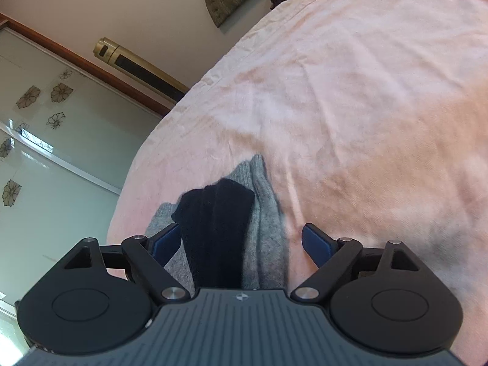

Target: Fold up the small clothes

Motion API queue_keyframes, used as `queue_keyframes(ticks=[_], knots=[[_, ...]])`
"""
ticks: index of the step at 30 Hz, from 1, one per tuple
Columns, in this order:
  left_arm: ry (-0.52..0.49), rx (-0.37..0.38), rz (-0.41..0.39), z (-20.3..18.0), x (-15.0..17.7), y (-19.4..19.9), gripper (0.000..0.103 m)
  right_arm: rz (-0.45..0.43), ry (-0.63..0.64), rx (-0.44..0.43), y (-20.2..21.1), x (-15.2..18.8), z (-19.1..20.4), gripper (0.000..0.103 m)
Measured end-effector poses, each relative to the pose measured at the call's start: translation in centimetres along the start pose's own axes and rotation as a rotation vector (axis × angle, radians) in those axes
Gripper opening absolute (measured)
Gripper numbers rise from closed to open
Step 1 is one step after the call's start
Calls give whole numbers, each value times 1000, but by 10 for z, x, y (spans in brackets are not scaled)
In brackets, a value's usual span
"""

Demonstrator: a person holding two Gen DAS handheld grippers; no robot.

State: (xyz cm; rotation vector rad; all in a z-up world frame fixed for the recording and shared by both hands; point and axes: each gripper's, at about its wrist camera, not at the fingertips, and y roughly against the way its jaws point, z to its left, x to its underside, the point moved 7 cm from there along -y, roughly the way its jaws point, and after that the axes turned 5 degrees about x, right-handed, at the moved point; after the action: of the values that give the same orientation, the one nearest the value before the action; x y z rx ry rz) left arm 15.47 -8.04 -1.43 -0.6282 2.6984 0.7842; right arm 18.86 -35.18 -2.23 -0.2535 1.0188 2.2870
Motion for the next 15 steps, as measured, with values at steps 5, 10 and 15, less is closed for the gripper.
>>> queue_keyframes(ticks=[5, 10, 15], knots=[[-26, -56, 56, 1, 2, -46, 32, 32, 110, 33, -9, 10, 17, 69], [-148, -115, 21, -16, 4, -22, 25, 34, 143, 35, -3, 14, 24, 27], [-239, -144, -80, -32, -36, 17, 25, -16, 184, -73, 0, 2, 70, 25]])
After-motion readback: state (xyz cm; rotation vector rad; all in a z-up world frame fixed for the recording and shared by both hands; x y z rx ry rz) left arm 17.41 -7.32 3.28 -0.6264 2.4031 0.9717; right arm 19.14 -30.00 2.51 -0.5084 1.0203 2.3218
